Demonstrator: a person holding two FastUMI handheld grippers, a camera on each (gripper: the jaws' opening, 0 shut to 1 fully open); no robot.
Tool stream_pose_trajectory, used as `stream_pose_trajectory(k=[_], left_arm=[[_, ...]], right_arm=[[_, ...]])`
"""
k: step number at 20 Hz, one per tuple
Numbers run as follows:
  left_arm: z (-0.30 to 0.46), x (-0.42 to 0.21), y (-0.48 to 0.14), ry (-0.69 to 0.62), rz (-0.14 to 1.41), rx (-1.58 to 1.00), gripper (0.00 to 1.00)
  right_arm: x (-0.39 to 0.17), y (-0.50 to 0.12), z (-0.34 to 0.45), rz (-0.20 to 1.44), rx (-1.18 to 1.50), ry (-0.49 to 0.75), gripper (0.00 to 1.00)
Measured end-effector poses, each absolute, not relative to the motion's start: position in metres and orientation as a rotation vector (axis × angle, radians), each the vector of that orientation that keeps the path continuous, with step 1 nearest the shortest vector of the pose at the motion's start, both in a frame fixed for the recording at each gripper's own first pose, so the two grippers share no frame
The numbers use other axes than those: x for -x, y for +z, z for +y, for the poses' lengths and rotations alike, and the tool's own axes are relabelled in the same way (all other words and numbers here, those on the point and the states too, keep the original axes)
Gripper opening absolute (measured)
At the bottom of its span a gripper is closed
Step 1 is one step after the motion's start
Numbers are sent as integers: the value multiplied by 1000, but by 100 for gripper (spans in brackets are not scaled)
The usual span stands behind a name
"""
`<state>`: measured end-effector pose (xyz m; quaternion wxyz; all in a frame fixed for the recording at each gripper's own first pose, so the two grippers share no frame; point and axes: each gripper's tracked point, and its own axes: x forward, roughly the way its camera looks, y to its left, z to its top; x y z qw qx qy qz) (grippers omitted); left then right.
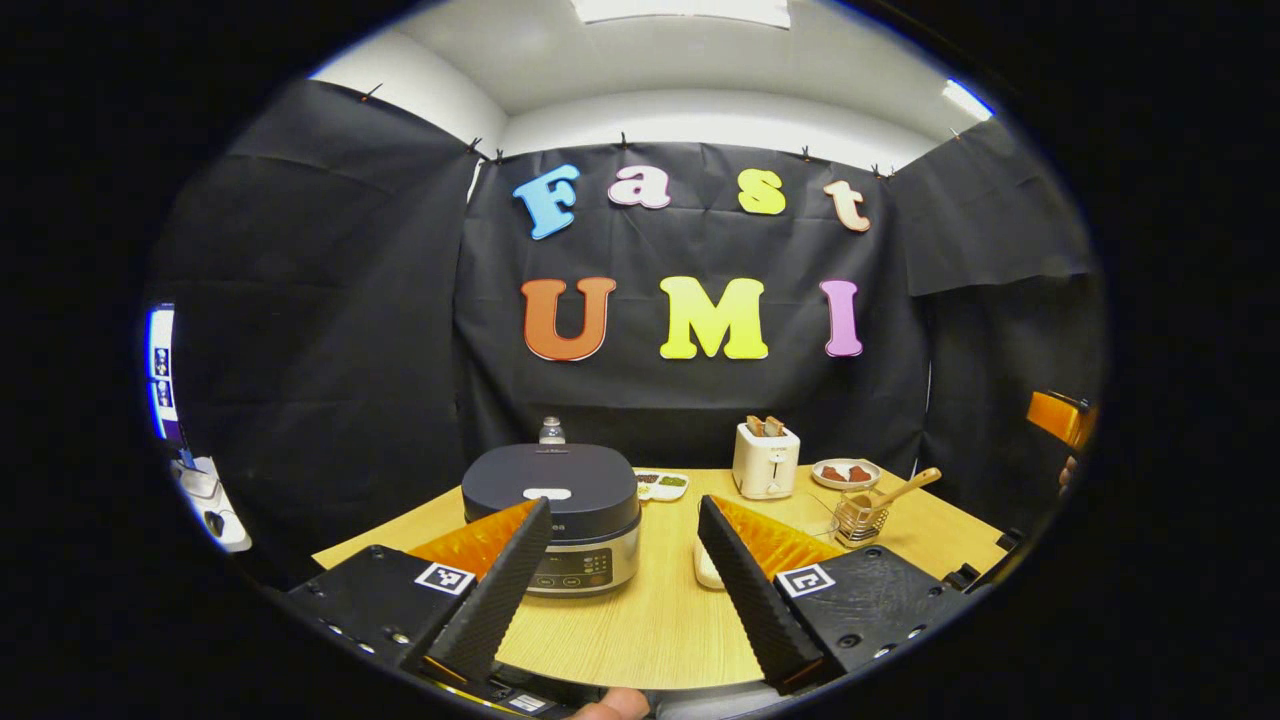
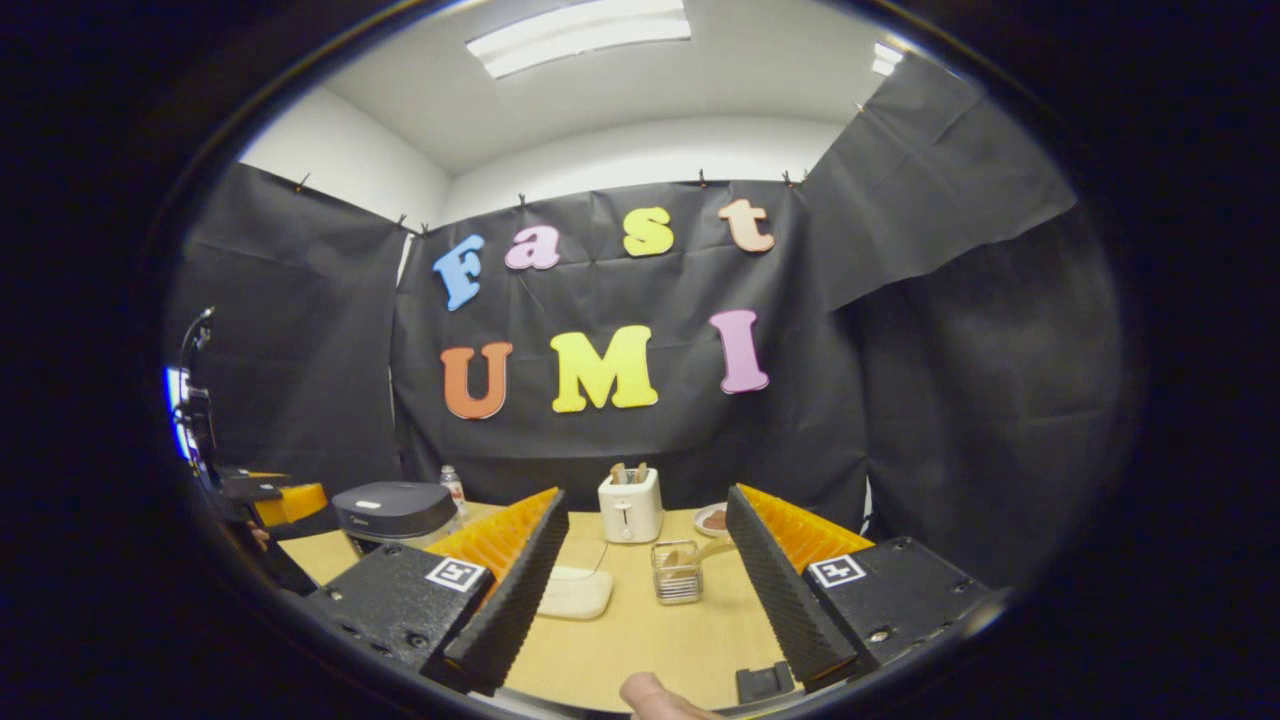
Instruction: Close the left gripper, press the button to open the rice cooker; take a wooden spoon from the chopstick holder with the right hand, scoop a spoonful of rice and pour it into the rice cooker, then put the wooden spoon back into the chopstick holder.
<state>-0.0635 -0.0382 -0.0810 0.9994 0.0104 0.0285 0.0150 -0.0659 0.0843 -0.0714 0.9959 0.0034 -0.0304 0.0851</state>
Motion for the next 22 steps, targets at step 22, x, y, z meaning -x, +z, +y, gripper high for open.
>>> stream_pose_trajectory(k=[22], left_arm=[[-67,109,-23,-26,-23,-9,94]], right_arm=[[84,-13,87,-93,133,90,100]])
